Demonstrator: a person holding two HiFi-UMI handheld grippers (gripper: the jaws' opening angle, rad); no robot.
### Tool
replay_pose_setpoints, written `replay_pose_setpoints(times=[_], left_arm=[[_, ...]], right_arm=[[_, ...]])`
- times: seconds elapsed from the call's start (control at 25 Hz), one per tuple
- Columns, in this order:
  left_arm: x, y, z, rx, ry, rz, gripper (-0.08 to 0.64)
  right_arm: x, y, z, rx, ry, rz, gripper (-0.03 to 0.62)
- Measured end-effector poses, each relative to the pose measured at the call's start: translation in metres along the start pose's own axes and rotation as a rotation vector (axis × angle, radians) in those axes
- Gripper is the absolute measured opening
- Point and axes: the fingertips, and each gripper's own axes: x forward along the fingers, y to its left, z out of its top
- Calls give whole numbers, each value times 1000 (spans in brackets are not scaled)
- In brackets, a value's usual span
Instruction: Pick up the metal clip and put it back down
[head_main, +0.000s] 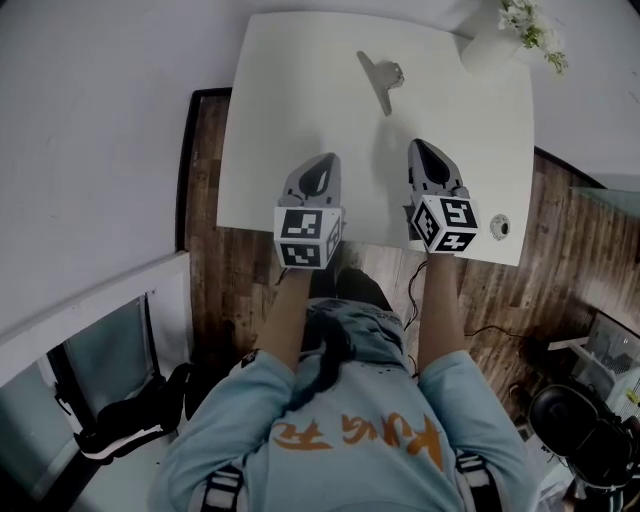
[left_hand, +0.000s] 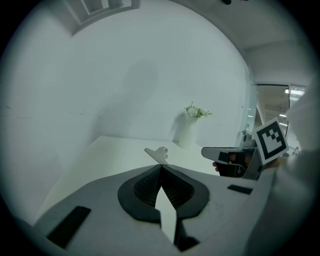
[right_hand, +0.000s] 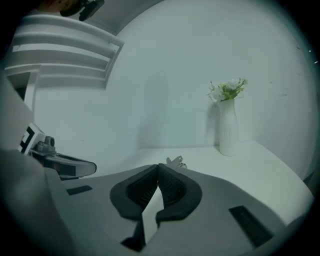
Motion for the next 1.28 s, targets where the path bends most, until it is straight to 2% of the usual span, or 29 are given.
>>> replay_pose_setpoints(times=[0.36, 0.72, 1.08, 1.28], left_arm=[[29, 23, 2, -38, 33, -1, 24], [55, 43, -1, -72, 64, -24, 25], [78, 62, 4, -69, 85, -40, 25], [83, 78, 7, -73, 85, -30, 23]], right_arm=[[52, -28, -1, 4, 69, -43, 17], [103, -45, -3, -7, 127, -44, 72], [161, -68, -14, 70, 200, -32, 153], [183, -75, -27, 75, 243, -28, 155]])
